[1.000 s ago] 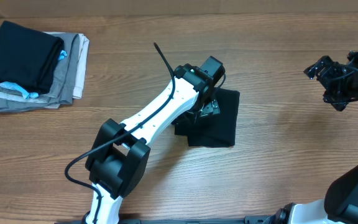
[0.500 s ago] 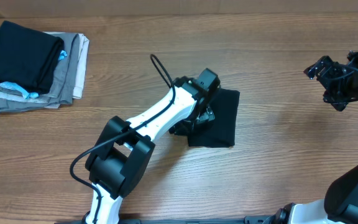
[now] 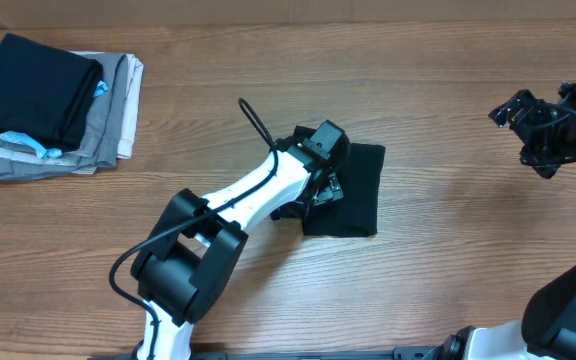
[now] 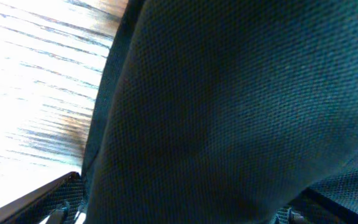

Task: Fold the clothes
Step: 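Grasp the folded black bundle with the left gripper and lift it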

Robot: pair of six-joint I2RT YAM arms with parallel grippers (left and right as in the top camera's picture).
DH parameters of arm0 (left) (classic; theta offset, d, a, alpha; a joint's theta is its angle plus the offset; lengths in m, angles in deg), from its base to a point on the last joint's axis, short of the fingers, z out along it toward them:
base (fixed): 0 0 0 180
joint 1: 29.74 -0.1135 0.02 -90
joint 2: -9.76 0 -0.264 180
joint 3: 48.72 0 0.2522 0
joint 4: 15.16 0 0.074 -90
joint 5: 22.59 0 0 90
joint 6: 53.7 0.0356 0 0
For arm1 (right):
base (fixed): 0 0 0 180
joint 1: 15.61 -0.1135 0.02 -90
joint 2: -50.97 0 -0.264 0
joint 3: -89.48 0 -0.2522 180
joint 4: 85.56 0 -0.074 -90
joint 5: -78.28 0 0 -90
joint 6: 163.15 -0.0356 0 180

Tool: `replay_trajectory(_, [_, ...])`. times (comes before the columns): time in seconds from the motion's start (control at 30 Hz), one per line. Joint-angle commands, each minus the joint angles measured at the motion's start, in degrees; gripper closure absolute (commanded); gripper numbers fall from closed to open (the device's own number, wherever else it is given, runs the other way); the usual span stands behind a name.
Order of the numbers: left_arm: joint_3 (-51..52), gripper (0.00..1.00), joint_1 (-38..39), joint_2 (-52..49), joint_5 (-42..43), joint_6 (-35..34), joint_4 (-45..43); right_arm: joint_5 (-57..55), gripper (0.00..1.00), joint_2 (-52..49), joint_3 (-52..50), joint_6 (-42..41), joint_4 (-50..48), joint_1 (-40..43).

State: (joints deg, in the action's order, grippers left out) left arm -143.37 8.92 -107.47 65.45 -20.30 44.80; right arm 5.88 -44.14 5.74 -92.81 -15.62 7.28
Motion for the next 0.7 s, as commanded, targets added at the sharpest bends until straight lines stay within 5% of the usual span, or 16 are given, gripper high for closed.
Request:
replay_trajectory(0.0, [5.2, 0.00, 0.4, -2.0, -1.4, 1.4, 0.1, -0.2, 0.00, 0.2, 0.1, -0.1, -0.3, 0.1])
replay_trajectory(0.3, [6.2, 0.27, 0.4, -2.0, 0.1, 3.1, 0.2, -0.2, 0.00, 0.2, 0.1, -0.1, -0.3, 0.1])
replay_trajectory(0.53, [6.2, 0.36, 0.4, -2.0, 0.1, 4.0, 0.2, -0.2, 0.00, 0.2, 0.1, -0.1, -0.3, 0.1])
replay_trajectory(0.67, [6.2, 0.57, 0.4, -2.0, 0.1, 4.2, 0.2, -0.2, 0.00, 0.2, 0.1, -0.1, -0.3, 0.1])
